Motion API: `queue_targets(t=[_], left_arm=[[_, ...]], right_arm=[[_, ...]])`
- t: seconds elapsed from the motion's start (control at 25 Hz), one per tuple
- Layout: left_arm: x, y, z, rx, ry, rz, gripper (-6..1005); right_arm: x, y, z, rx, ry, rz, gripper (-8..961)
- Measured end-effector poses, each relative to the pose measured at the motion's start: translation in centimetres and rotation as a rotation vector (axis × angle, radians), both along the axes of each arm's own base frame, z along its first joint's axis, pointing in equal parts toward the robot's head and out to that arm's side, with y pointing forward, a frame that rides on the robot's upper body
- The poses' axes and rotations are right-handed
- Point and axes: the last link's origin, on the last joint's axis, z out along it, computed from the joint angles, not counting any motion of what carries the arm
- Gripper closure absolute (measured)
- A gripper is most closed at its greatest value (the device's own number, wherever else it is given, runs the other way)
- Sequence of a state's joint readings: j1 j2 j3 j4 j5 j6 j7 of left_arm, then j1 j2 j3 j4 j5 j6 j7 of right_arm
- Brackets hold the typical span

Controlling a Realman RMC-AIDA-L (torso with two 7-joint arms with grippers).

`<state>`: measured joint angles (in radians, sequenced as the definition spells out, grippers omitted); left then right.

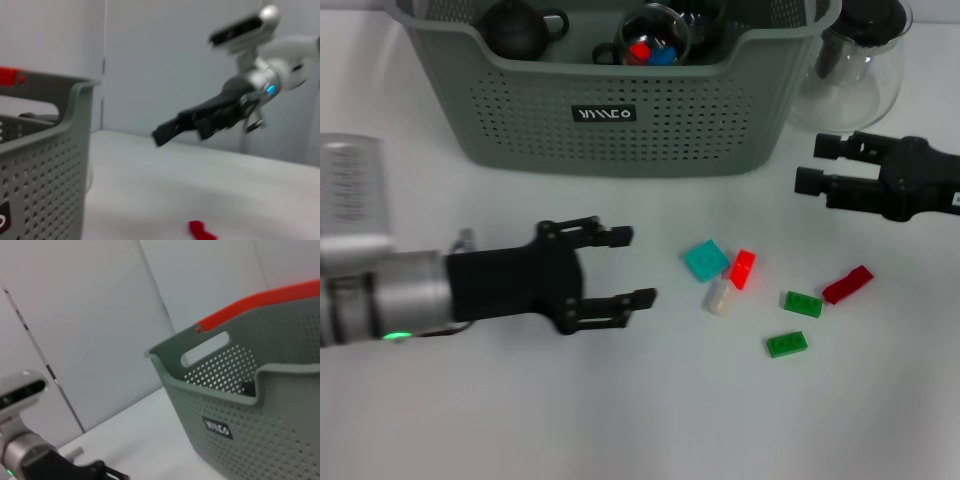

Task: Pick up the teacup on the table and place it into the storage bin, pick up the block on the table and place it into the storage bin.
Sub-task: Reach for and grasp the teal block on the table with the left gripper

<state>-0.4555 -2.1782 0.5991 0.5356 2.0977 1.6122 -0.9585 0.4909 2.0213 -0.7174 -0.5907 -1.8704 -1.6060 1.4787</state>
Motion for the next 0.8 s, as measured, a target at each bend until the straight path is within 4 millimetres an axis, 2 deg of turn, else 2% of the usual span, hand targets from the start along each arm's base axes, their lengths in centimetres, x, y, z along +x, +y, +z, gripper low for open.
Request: queue_targets(t=[0.24,0.44,0.6,0.8], left_arm=[[0.8,2.7,-5.5,0.156,0.088,0.034,246],[1.3,2.7,-6.9,0.205,0.107,0.017,246],[1.7,1.9,-8.0,0.208,0.115,-0.014,247],[1.8,1.8,-8.7,0.2,0.136,-0.009,247]], right_arm=[[-0.1,0.3,0.5,0.016,-0.016,0.011,158],[0.0,0.2,0.5,0.014,-0.015,0.009,158],[0.1,0.1,0.4,0.014,-0.014,0.007,158],[-0.1,0.2,0.3,0.012,-0.012,0.01,158]])
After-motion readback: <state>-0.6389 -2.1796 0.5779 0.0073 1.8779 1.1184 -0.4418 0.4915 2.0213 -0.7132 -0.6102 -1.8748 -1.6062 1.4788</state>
